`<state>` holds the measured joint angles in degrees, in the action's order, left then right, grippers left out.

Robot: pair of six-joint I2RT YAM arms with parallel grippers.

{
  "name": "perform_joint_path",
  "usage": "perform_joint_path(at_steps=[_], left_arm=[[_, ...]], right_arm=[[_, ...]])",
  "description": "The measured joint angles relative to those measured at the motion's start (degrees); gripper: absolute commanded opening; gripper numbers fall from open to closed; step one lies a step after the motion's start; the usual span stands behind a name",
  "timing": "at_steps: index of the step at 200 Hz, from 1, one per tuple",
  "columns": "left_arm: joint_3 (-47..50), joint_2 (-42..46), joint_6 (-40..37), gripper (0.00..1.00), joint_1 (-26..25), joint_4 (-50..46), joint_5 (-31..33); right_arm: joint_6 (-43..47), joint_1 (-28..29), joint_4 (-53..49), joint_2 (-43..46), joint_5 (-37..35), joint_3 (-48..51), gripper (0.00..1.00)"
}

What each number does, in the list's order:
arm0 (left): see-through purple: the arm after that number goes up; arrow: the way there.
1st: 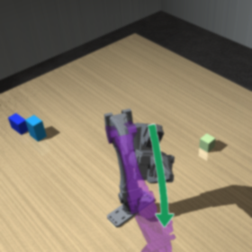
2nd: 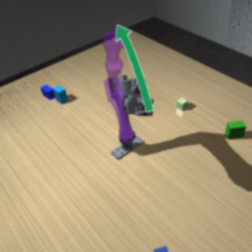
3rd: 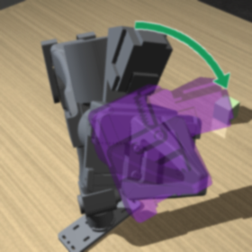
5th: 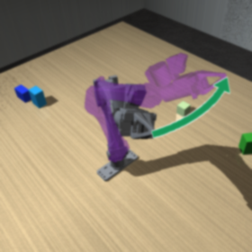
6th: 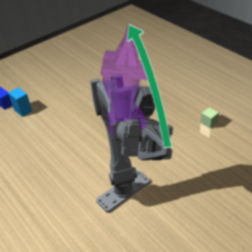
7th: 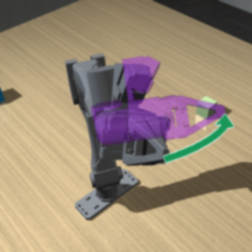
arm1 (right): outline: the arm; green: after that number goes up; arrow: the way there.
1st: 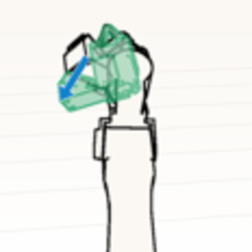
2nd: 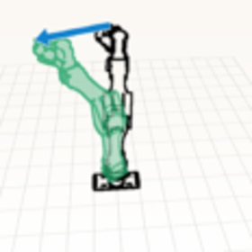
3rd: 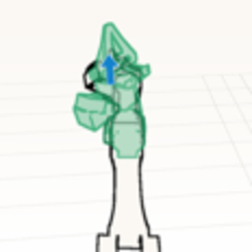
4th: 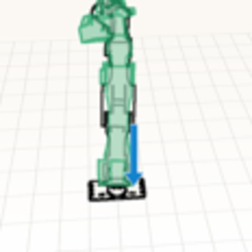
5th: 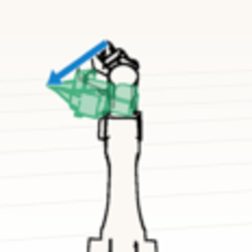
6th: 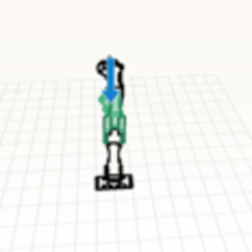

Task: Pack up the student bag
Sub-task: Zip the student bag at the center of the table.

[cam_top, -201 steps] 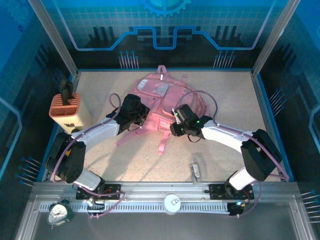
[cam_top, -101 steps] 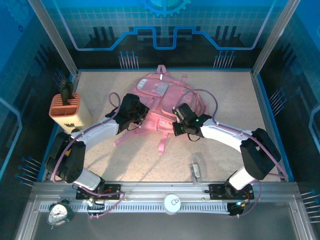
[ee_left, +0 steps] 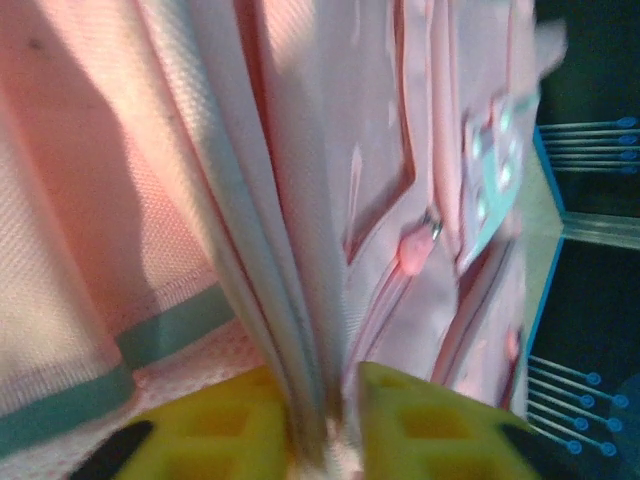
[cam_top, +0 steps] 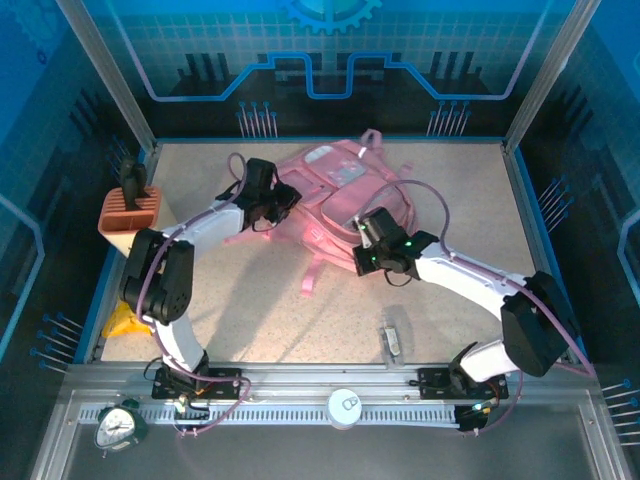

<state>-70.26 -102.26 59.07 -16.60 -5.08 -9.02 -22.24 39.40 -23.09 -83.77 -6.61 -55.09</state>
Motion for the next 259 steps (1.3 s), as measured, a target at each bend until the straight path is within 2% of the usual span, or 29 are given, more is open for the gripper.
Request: perform_joint_path(at_steps=[13, 24, 59, 79, 102, 130, 152, 169, 210, 238, 259], left_arm=[[0.46, 0.59, -1.64, 0.45, 0.96, 1.46, -0.09], [3.50, 2.69, -1.99, 0.50, 1.60, 4.50, -0.13], [17.09, 12.59, 1.09, 0.51, -0.46, 8.66, -0.68], [23.58, 17.03, 5.14, 0.51, -4.92, 10.58, 0.42], [26.53, 18.10, 9.20, 0.50, -10.56, 12.52, 2.21], [27.04, 16.83, 13.31, 0.45, -15.28, 16.13, 5.44], [26.49, 12.79, 16.00, 0.29, -17.22, 19.04, 6.67], [26.47, 10.08, 17.33, 0.25, -18.10, 20.76, 7.23], [25.64, 9.25, 18.36, 0.00, -18.71, 20.83, 8.85], [25.20, 9.66, 17.00, 0.00, -17.59, 19.15, 8.50], [23.85, 11.80, 13.00, 0.00, -14.64, 14.32, 7.52]], right_arm=[[-0.22, 2.03, 0.22, -2.12, 1.84, -1.84, 0.00], [-0.39, 2.75, 0.55, -3.65, 3.45, -2.86, 0.00], [-1.09, 2.82, 0.85, -5.20, 5.79, -3.28, 0.00], [-1.51, 2.82, 0.96, -5.20, 6.01, -3.21, 0.00], [-1.92, 2.82, 1.77, -5.11, 6.05, -2.40, 0.00], [-1.95, 2.80, 2.36, -5.01, 6.23, -1.86, 0.00], [-2.16, 2.67, 2.93, -4.98, 6.69, -1.77, 0.00], [-2.34, 2.58, 3.39, -4.98, 6.93, -1.44, 0.00], [-2.97, 2.56, 3.89, -4.98, 6.97, -1.09, 0.00], [-3.21, 2.49, 3.91, -4.83, 6.64, -0.85, 0.00], [-3.17, 1.29, 3.65, -2.25, 6.64, 1.25, 0.00]])
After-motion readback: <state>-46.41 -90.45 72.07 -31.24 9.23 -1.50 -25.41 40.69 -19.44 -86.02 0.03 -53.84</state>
